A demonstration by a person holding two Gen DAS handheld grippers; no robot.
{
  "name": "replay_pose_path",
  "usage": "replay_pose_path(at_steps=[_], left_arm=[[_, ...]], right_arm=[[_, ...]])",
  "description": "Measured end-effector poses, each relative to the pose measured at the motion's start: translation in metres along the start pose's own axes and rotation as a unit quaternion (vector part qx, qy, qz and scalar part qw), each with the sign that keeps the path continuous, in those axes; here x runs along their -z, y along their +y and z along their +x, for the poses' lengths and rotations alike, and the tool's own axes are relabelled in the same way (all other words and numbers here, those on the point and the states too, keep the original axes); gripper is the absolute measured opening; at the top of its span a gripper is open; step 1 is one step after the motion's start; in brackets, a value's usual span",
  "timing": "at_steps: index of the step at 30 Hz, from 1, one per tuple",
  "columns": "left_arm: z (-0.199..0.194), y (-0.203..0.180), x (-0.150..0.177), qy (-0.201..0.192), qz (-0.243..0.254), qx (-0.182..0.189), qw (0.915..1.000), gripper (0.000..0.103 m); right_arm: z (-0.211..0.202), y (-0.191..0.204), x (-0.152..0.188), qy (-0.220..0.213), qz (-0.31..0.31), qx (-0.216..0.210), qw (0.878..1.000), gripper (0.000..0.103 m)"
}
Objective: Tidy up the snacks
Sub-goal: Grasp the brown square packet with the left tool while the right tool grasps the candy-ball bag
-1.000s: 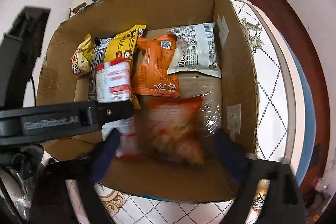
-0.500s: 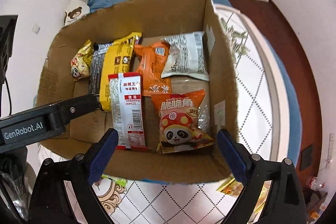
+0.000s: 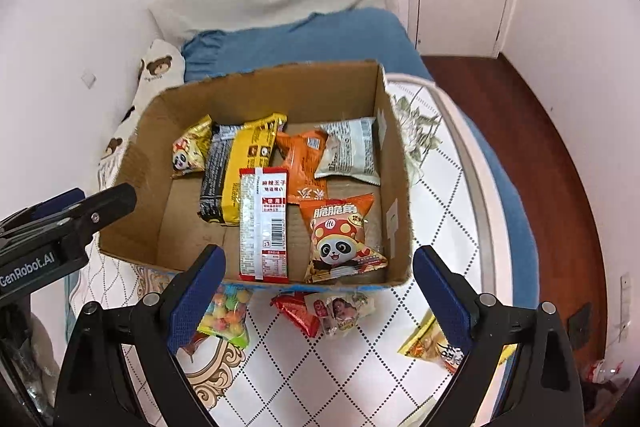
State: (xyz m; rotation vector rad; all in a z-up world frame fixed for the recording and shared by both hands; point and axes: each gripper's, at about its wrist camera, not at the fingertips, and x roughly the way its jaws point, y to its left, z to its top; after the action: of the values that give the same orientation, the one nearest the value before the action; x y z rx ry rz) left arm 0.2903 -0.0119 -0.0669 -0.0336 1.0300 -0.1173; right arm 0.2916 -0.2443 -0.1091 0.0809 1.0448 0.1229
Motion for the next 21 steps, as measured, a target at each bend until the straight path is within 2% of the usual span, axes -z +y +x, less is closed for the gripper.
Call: replay_pose_path(at_steps=[11, 14, 19, 20, 21], left_arm=[[-0.049, 0.0, 0.034, -0.043, 0.0, 0.004, 0.9991, 0.088], [-0.056, 0.002, 0.042, -0.045, -0.008, 0.007, 0.9989, 0.088], [-0.046, 0.018, 0.06, -0.03, -0.037, -0.009, 0.9988, 0.088], [-0.037, 0.024, 0.066, -0.017, -0.046, -0.013, 0.9987, 0.088], [-0.027, 0.03, 0.071, -0.004, -0.053, -0.018, 0.9984, 0.088]], right_arm=[[-0.065, 0.011, 0.02, -0.059, -0.01, -0.014, 0.998, 0.097], [-0.071, 0.01, 0.025, -0.06, -0.002, -0.027, 0.998, 0.097], [-0.049, -0.008, 0.042, -0.024, 0.031, -0.065, 0.997, 0.096], [-0.038, -0.014, 0.047, -0.011, 0.041, -0.073, 0.996, 0.086], [-0.029, -0.018, 0.05, -0.001, 0.049, -0.078, 0.996, 0.07]])
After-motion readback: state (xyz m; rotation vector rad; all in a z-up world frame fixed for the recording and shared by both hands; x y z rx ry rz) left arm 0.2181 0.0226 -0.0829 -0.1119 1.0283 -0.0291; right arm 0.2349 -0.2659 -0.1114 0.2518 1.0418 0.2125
